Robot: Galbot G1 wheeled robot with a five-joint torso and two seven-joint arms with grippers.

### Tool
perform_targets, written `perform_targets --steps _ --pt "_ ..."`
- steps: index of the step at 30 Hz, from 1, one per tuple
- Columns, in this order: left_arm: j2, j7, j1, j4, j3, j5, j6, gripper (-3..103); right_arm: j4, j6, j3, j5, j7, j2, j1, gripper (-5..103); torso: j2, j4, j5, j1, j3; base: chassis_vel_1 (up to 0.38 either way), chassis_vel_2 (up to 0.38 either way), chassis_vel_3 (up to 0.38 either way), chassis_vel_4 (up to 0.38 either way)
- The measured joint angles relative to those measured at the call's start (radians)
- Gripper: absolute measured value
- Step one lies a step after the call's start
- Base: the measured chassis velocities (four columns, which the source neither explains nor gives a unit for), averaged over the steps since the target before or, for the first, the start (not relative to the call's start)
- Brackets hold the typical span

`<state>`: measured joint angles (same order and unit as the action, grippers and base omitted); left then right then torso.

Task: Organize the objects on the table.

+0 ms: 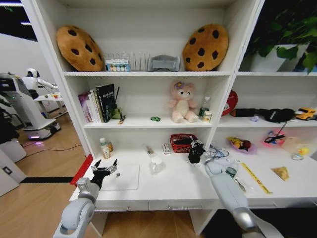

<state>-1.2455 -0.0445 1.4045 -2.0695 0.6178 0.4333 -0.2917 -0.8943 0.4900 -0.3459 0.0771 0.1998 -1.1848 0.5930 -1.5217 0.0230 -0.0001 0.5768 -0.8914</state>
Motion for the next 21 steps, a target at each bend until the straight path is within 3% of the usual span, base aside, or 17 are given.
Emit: perform_targets --steps 3,12,21 --pt "0.0 0.0 0.0 0.0 0.0 0.0 0.0 100 0.025 0.046 -0.005 -0.003 0.007 -0.007 -0.007 12 0.0 0.0 0.0001 0.0 0.0 0.0 0.0 0.0 0.0" --pt "0.0 0.0 0.0 0.0 0.0 0.0 0.0 100 -0.057 0.041 -0.022 0.029 -0.014 0.025 0.05 12 0.0 0.0002 -0.0001 0.0 0.0 0.0 0.0 0.0 0.0" --pt "0.0 0.0 0.0 0.0 0.0 0.0 0.0 100 -0.032 0.052 -0.037 0.045 -0.019 0.006 0.059 12 0.0 0.0001 0.0003 0.0 0.0 0.0 0.0 0.0 0.0"
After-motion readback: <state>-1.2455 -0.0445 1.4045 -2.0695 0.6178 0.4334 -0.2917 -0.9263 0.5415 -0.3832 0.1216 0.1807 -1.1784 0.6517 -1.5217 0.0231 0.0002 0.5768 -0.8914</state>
